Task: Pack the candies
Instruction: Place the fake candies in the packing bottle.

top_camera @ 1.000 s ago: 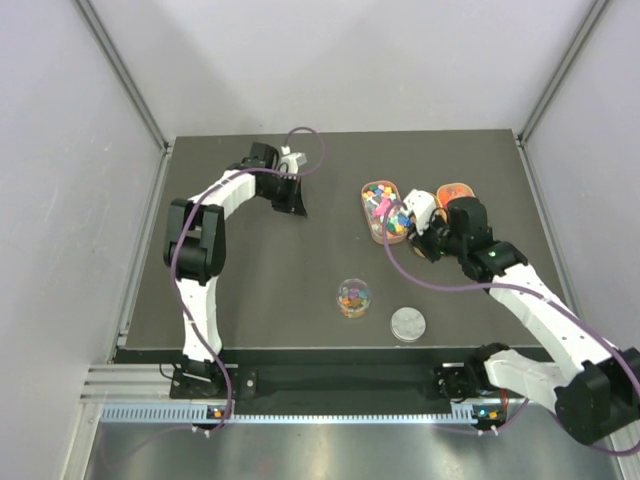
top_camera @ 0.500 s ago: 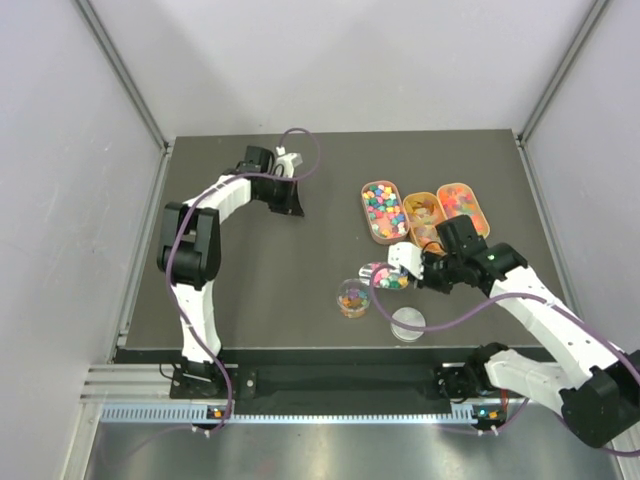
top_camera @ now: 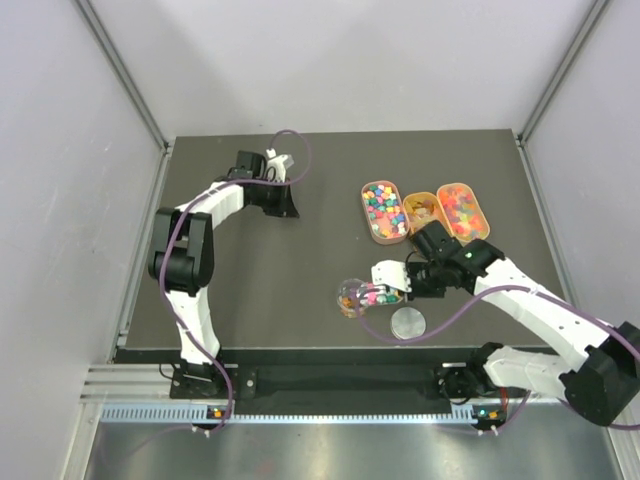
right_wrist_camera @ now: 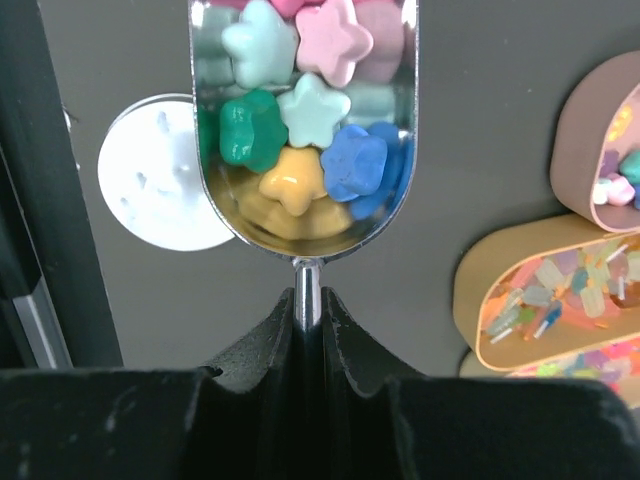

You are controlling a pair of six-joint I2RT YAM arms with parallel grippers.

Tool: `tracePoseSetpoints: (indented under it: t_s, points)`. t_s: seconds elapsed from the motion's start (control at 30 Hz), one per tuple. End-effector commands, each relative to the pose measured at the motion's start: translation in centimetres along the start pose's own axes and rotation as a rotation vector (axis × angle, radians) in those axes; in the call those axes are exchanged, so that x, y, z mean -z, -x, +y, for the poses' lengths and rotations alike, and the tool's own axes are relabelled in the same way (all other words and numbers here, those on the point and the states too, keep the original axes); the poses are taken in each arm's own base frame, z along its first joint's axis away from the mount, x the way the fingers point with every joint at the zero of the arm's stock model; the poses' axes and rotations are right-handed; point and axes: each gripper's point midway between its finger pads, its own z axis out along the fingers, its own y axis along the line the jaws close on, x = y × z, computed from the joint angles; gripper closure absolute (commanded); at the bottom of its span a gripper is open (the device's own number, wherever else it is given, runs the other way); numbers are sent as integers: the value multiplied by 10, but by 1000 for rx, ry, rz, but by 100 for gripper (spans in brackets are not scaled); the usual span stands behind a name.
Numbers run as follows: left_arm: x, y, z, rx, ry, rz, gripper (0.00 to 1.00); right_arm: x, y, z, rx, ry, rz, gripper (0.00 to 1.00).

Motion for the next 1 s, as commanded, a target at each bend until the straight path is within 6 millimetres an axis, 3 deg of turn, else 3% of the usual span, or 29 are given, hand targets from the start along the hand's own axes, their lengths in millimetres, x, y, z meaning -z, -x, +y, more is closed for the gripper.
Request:
tracePoseSetpoints:
  t_s: [0.0,0.6,0.97]
  points:
    - [14,25,-13,-31,-28,-103,100,16,14,-21,36,-60,33,100]
    - [15,20,-18,1,-75,-150,100,24,4,-27,84,-15,248,100]
    - [13,18,-19,2,-96,-161,100,39,4,-35,128,-4,312,100]
